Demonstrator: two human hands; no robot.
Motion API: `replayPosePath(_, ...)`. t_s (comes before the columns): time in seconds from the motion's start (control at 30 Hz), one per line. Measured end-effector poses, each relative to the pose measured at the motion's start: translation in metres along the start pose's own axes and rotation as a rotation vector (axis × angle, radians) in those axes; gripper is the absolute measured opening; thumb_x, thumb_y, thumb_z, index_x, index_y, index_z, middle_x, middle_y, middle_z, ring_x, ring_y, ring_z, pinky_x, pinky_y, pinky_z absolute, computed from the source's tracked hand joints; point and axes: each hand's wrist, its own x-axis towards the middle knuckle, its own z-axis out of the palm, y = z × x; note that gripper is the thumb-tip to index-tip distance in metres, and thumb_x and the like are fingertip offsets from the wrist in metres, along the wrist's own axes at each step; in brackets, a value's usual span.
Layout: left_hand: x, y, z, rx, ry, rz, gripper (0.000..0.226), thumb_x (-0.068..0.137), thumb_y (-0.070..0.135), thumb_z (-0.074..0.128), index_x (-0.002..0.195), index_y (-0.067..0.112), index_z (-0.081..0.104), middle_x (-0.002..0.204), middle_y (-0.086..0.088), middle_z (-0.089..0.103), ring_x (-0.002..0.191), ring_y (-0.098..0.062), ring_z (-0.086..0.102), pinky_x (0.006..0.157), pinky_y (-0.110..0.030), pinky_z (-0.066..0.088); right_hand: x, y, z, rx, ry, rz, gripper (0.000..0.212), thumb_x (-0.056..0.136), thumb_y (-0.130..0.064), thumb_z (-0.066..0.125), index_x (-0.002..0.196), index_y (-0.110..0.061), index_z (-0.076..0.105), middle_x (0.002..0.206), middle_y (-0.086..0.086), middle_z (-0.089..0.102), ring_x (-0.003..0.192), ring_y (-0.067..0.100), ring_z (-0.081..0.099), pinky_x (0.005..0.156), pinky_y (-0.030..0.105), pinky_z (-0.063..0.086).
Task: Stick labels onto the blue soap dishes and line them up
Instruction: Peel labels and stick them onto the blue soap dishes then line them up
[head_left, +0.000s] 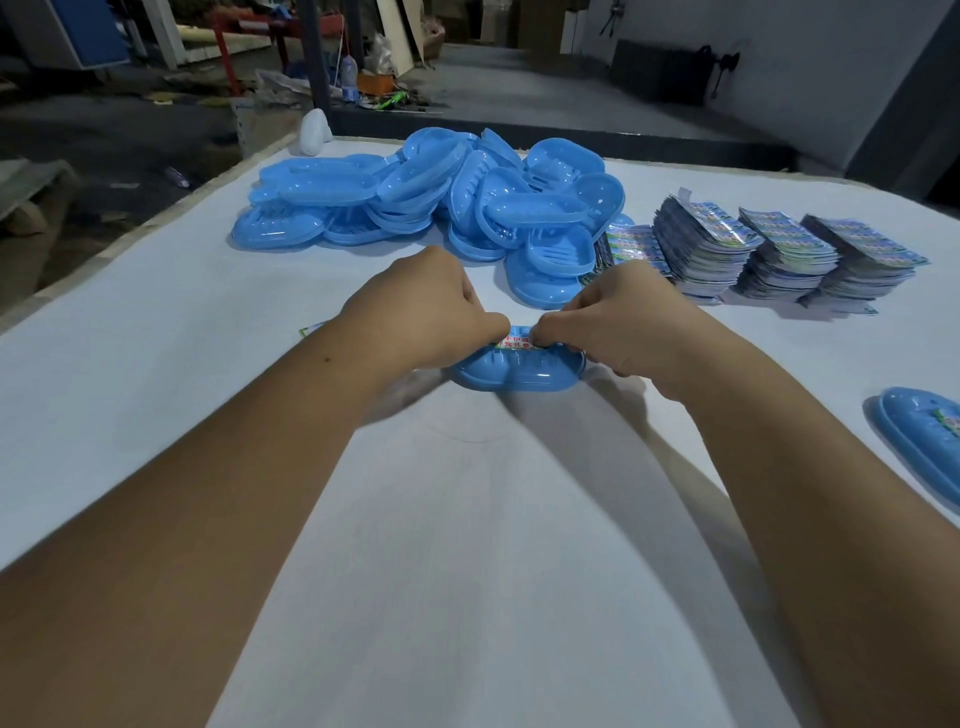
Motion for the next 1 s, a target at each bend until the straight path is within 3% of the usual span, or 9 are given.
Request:
replayPosePath(0.23,-0.004,0.004,-0.001,0.061,0.014,0.017,0.018,0.071,0.042,0.073,0.070,0.024,0.075,0.070,0.007,0.070,0.074,-0.016,0.066,0.067,-0.031,0.054,0.000,0.002,0.000,-0.034,-0.006,-0.024,0.048,0.070,-0.037,0.082,0.080,0.006,0.066,0.055,0.001,0.042,0.040,0.011,0.027,0.040,0.020,0.024)
replayPosePath(0.4,-0.004,0.004,0.000,0.127,0.024,0.042,0.032,0.072,0.057,0.076,0.073,0.026,0.069,0.082,0.010,0.068,0.084,-0.016,0.065,0.078,-0.036,0.056,0.000,0.004,0.000,-0.095,0.002,-0.081,0.053,0.065,-0.055,0.087,0.069,-0.004,0.071,0.052,-0.002,0.049,0.041,0.007,0.032,0.044,0.023,0.031)
replayPosePath(0.57,-0.004,0.001,-0.002,0.158,0.022,0.050,0.040,0.071,0.064,0.075,0.073,0.025,0.067,0.077,0.009,0.068,0.077,-0.014,0.064,0.073,-0.037,0.056,0.000,0.003,-0.001,-0.063,-0.006,-0.078,0.050,0.065,-0.055,0.090,0.067,-0.009,0.070,0.045,-0.008,0.052,0.037,0.005,0.038,0.032,0.015,0.027)
replayPosePath(0.67,-0.001,-0.002,-0.005,0.137,-0.009,0.033,0.039,0.072,0.061,0.076,0.073,0.022,0.070,0.072,0.008,0.070,0.071,-0.014,0.065,0.070,-0.037,0.057,0.002,0.005,-0.004,0.004,-0.070,-0.023,0.034,0.072,-0.046,0.088,0.073,-0.016,0.072,0.042,-0.010,0.052,0.033,0.006,0.035,0.032,0.015,0.026)
replayPosePath(0.83,0.007,-0.006,-0.008,0.055,-0.032,0.022,0.028,0.083,0.049,0.074,0.078,0.022,0.066,0.085,0.007,0.067,0.074,-0.009,0.059,0.061,-0.030,0.044,0.003,0.010,-0.011,0.106,-0.118,0.018,0.012,0.085,-0.030,0.078,0.079,-0.020,0.073,0.059,-0.001,0.058,0.047,0.011,0.044,0.038,0.017,0.028)
replayPosePath(0.93,0.009,-0.008,-0.006,0.028,0.025,0.006,0.032,0.088,0.048,0.067,0.085,0.016,0.066,0.085,0.002,0.068,0.075,-0.015,0.062,0.067,-0.034,0.049,0.006,0.012,-0.012,0.097,-0.033,-0.102,0.015,0.087,-0.036,0.077,0.086,-0.022,0.073,0.059,-0.017,0.060,0.047,0.002,0.048,0.046,0.016,0.037)
replayPosePath(1.0,0.010,-0.009,-0.005,0.039,0.072,0.000,0.035,0.090,0.048,0.063,0.087,0.014,0.065,0.083,-0.001,0.069,0.074,-0.020,0.064,0.067,-0.034,0.050,0.003,0.010,-0.010,0.021,-0.050,-0.226,0.029,0.082,-0.047,0.080,0.102,-0.027,0.074,0.079,-0.020,0.068,0.066,-0.002,0.061,0.061,0.015,0.046)
